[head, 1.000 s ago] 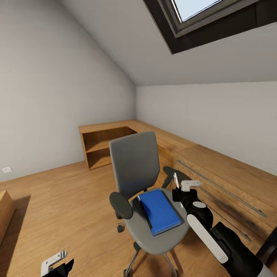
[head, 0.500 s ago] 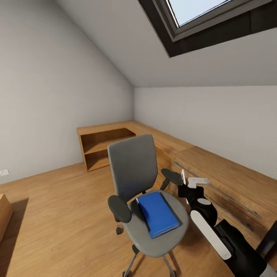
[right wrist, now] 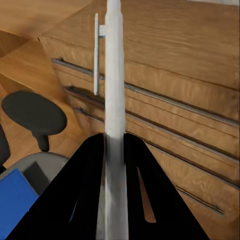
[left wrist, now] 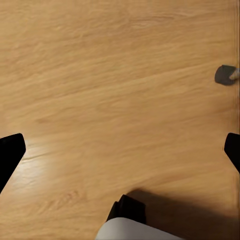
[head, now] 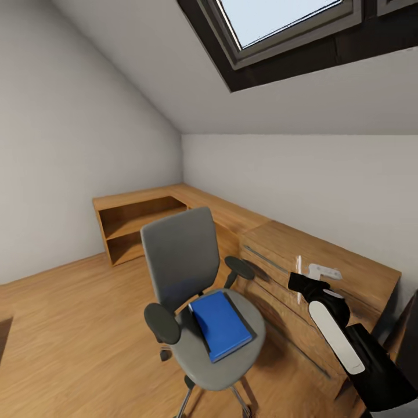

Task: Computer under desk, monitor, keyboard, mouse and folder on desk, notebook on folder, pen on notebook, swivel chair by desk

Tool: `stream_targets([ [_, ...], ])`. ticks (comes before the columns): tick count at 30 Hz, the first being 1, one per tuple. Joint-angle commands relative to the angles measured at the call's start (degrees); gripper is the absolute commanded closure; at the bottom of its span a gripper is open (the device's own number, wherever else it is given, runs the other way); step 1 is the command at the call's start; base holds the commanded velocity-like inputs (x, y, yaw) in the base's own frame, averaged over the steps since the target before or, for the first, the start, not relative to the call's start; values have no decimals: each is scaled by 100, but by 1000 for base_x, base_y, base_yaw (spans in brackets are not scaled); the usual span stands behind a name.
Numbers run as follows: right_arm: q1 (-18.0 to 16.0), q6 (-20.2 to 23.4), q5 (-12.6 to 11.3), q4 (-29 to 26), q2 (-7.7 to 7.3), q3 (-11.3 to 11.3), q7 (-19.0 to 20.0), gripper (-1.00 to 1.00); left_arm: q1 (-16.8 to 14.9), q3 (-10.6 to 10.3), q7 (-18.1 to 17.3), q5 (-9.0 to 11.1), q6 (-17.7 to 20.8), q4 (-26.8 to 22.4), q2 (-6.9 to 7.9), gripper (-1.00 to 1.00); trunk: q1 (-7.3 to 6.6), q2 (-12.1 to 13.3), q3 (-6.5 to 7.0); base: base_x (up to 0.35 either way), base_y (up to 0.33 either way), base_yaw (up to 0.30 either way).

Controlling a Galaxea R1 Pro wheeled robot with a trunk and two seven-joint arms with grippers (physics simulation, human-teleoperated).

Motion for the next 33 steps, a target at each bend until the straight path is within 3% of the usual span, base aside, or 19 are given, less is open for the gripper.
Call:
stream_targets([
  [1,-7,13,-65,9,-4,-83,-51,100,4,-15,16,59,-9,-8,2,-100,-23,38,13,0,0,-288],
  [12,-7,35,-92,58,-6,-527,-51,100,4,-15,16,61,-9,-3,-4,-100,-264,480,211,0,0,-292],
  [15,-7,42,-93,107,-3,-768,-52,100,4,-15,16,58,-16,-2,-5,-100,-330,600,265,0,0,-294],
  [21,-7,43,-93,408,4,-1108,-37,100,4,-11,16,64,-22,-2,1,-100,-330,600,265,0,0,-296],
  [26,-7,40,-93,478,6,-1153,-34,100,4,-10,16,66,-26,-2,2,-100,-330,600,265,0,-22,-299],
  [33,-7,46,-93,554,-1,-1162,-31,100,4,-9,16,67,-73,10,2,-100,-330,600,265,0,-247,-300],
])
